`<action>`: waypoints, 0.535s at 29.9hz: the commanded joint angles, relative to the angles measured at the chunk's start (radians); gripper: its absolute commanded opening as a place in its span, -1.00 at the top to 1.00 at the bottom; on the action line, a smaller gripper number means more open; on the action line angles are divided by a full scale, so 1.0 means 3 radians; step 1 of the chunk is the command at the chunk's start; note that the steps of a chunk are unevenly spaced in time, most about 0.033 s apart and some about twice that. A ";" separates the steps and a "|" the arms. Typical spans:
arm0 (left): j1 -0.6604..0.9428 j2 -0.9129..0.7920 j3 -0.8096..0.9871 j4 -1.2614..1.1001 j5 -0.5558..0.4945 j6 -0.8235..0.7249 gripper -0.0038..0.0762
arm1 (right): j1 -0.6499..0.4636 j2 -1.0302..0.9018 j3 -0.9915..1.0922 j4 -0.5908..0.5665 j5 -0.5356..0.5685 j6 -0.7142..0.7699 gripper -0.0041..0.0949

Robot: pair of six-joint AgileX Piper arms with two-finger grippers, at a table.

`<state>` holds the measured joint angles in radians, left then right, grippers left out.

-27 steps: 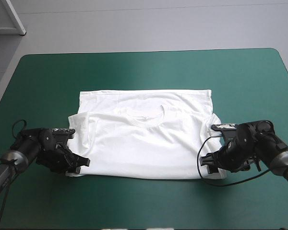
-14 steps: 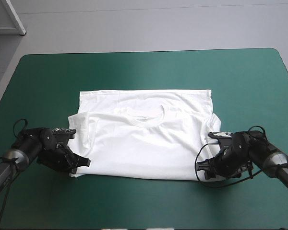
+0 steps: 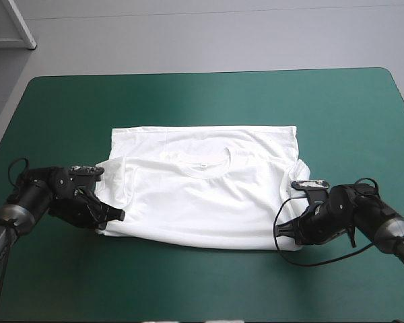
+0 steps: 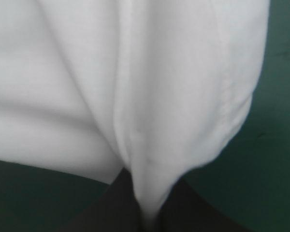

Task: Fold the cloth

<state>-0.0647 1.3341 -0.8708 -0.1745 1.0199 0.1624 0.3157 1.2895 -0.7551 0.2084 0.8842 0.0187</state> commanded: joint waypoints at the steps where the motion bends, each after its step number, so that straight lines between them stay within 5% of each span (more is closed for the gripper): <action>1: 0.0002 -0.0085 -0.0439 -0.0024 0.0165 -0.0025 0.93 | -0.0002 -0.0239 -0.0302 -0.0029 -0.0017 0.0007 0.95; 6: 0.0002 0.0117 -0.1040 -0.0021 0.0195 0.0005 0.93 | -0.0002 -0.0240 -0.0847 -0.0232 -0.0219 0.0063 0.95; 16: 0.0002 0.1110 -0.2468 0.0072 0.0202 0.0004 0.93 | -0.0008 0.0459 -0.1973 -0.1589 -0.0748 0.0817 0.95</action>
<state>-0.0647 1.6381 -1.4766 -0.1484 1.1010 0.1669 0.3157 1.3870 -1.2415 -0.1398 0.7416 0.2129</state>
